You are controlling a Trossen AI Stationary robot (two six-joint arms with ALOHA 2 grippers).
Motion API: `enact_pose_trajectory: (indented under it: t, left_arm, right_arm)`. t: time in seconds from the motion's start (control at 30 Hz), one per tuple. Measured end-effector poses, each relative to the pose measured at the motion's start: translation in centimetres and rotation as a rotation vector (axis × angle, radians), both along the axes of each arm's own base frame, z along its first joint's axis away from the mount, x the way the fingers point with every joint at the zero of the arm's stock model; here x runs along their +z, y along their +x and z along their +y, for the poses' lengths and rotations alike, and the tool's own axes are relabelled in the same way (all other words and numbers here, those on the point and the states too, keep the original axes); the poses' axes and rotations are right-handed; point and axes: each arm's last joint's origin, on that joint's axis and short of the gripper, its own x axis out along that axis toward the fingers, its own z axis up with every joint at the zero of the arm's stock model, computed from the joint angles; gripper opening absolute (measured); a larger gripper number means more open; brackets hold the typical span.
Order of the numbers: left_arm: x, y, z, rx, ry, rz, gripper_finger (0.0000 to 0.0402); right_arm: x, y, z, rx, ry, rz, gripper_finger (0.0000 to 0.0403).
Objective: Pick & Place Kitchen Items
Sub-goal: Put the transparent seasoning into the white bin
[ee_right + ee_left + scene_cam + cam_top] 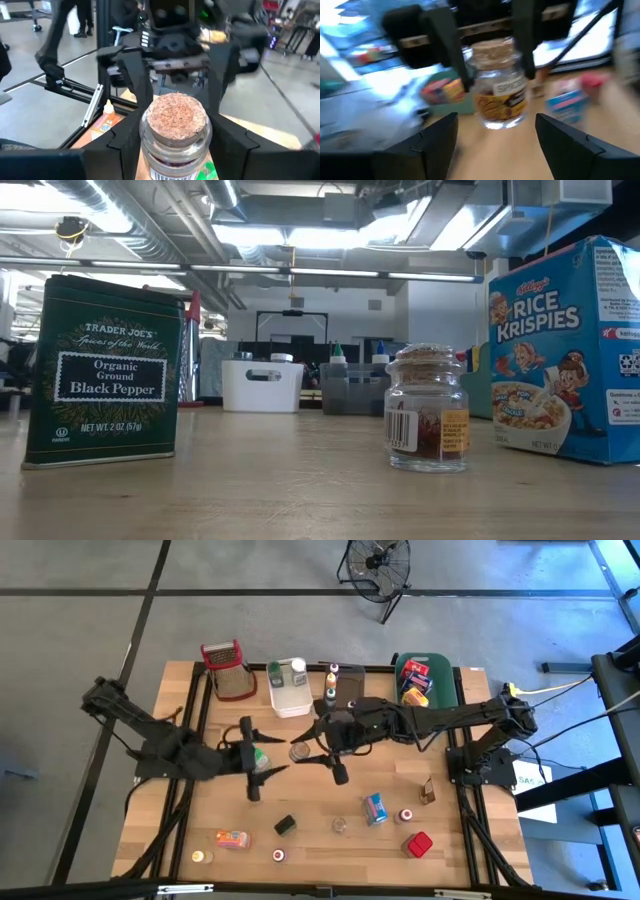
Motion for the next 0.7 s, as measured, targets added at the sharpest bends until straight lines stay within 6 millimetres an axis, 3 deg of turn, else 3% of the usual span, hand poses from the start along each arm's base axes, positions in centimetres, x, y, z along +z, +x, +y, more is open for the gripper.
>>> enact_pose_trajectory:
  t: [0.23,0.7]
  left_arm:
    - [-0.9,0.8,1.9,-0.072,-0.077,-0.007,0.0262]
    - [-1.1,2.3,3.9,-0.212,-0.123,-0.069,0.0262]
  right_arm:
    - [0.1,-0.1,1.2,0.028,-0.038,-0.022,0.0185]
    - [0.0,-0.1,1.1,-0.02,-0.057,-0.022,0.0185]
